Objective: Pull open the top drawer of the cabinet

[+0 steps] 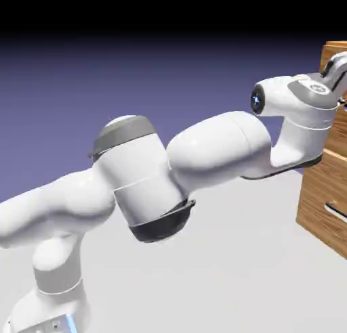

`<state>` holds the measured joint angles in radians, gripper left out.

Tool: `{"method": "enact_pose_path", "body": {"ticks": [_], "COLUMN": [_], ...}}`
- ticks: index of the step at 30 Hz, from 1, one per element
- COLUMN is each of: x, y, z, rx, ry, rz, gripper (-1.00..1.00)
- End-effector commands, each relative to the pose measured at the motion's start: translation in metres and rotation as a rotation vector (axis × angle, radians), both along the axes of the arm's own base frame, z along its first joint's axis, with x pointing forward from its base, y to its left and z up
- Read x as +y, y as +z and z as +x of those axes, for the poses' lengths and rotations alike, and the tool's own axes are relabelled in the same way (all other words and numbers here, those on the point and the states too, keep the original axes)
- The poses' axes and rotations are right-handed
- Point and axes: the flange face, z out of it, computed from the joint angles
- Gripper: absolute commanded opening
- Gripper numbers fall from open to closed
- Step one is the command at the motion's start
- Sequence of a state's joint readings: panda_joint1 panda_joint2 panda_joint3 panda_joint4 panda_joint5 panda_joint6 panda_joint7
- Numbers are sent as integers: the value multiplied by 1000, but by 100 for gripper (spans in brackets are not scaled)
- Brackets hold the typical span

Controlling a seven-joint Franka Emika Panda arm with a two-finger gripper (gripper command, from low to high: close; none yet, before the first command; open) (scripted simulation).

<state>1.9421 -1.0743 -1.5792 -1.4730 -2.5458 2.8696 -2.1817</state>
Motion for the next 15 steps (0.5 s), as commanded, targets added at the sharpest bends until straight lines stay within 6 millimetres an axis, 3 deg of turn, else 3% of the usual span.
{"method": "enact_pose_path", "body": {"ticks": [1, 4, 14, 15], "x": [3, 13, 13, 13], "y": [-12, -44, -44, -44], "z": [8, 29, 79, 79], "rx": [2, 9, 9, 9], "ry": [-4, -11, -11, -11], "rz": [-78, -282, -282, -282], "gripper": [0, 0, 0, -100]}}
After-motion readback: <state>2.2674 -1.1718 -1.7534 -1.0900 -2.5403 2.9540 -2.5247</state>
